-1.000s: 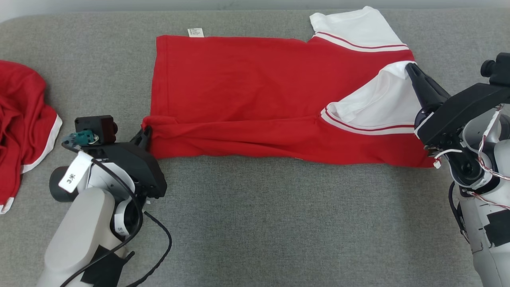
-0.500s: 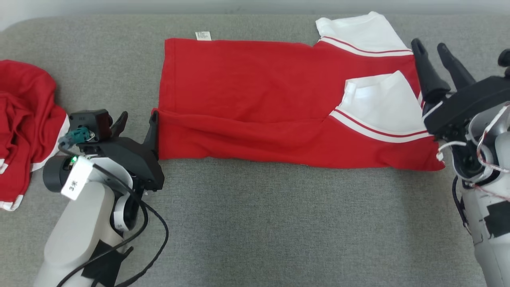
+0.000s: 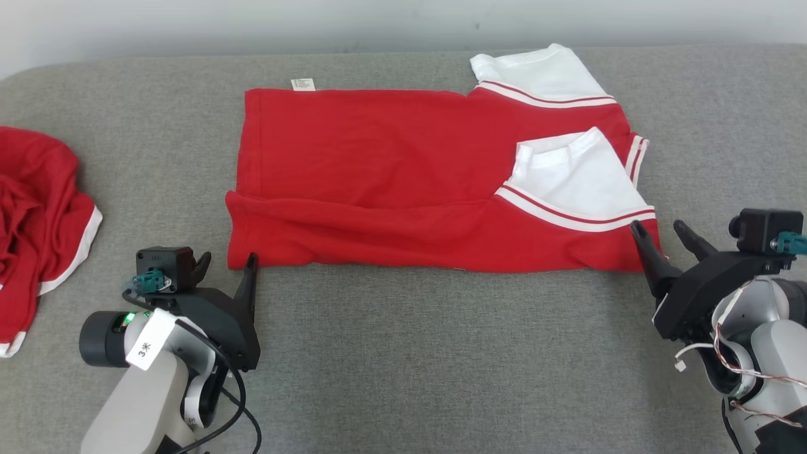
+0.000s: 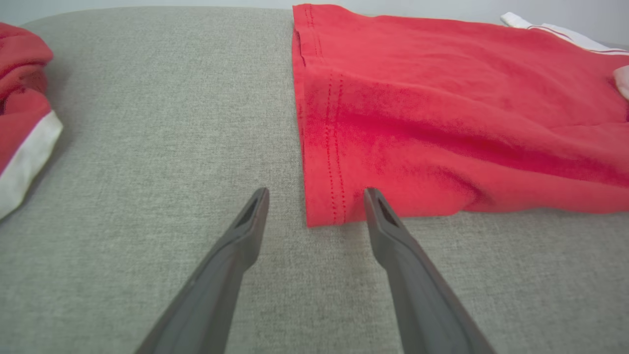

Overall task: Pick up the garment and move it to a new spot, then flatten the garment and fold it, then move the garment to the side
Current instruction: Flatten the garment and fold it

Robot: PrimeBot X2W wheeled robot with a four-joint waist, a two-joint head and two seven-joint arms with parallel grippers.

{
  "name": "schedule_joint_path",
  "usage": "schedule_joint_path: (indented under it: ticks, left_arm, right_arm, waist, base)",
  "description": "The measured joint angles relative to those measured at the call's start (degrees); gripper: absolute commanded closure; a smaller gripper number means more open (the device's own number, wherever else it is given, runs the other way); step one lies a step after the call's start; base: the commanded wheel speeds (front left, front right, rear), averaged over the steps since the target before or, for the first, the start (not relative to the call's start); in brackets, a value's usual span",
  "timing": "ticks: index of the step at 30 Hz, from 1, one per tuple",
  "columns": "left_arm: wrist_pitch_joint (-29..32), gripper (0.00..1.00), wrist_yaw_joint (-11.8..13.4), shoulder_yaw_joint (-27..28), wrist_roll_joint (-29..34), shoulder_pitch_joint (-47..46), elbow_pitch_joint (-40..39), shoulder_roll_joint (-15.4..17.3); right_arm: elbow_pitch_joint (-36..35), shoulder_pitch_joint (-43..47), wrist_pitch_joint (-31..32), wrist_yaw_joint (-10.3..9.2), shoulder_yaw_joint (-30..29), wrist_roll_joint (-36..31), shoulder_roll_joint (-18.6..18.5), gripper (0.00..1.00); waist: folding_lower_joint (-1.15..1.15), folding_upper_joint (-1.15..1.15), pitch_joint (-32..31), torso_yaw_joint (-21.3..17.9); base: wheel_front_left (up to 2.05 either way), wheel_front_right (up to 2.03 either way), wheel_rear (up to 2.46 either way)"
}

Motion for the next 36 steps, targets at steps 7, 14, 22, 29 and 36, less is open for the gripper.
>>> schedule_joint_path:
  ticks: [7,14,22,29,36]
  left_arm:
    - [0.0,0.00,0.0,-0.5,0.4,-0.4,1.2,-0.4]
    - [0.0,0.00,0.0,-0.5,0.4,-1.4,2.0,-0.4]
    - [0.0,0.00,-0.1,-0.8,0.5,-2.7,3.1,-0.5]
    - [0.3,0.00,-0.6,-1.1,0.5,-2.7,3.9,-0.7]
    - [0.5,1.00,-2.1,-1.4,0.4,-3.0,4.1,-0.8]
  right_arm:
    - [1.3,1.7,0.3,-1.55,0.2,-1.0,0.2,0.00]
    - [1.5,1.4,0.8,-1.78,0.2,-1.0,0.7,0.02]
    - [2.2,0.6,2.3,-2.35,0.8,-1.0,0.8,0.56]
    - [2.6,0.5,3.2,-2.76,1.0,-1.0,0.8,0.58]
    - [2.8,0.5,4.2,-2.77,1.3,-1.0,0.8,1.00]
  waist:
    - [0.01,0.00,0.5,-0.7]
    - [0.01,0.00,1.0,-0.6]
    - [0.01,0.00,1.6,-0.3]
    - [0.01,0.00,1.9,-0.2]
    - [0.01,0.00,2.1,-0.2]
  base:
    - [0.00,0.00,0.00]
    - [0.00,0.00,0.00]
    - [0.00,0.00,0.00]
    - [0.00,0.00,0.00]
    - [0.00,0.00,0.00]
